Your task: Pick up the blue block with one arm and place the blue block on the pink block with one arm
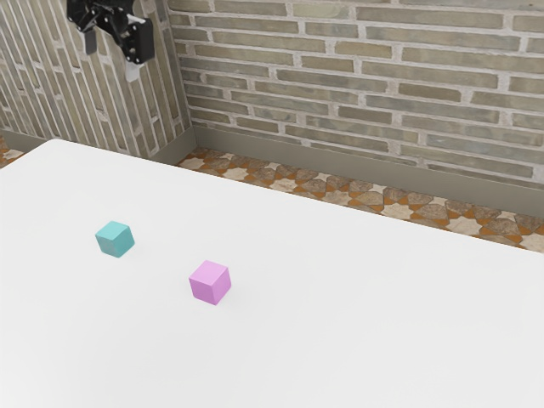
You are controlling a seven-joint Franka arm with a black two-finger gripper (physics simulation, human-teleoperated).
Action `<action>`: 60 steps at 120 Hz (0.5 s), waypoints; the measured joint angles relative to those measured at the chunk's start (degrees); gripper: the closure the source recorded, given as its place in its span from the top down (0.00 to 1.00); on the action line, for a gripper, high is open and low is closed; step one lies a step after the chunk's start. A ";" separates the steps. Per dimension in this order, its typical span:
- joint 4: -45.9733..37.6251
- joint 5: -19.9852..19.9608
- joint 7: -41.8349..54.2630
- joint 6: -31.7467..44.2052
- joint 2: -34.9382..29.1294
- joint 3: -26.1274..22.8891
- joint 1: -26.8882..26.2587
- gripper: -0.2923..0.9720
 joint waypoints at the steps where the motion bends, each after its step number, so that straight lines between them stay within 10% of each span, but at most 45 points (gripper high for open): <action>1: -0.01 -0.01 0.02 0.00 0.01 -0.02 0.02 0.77; 60: -26.90 -2.04 -0.51 16.43 1.84 2.99 1.01 0.77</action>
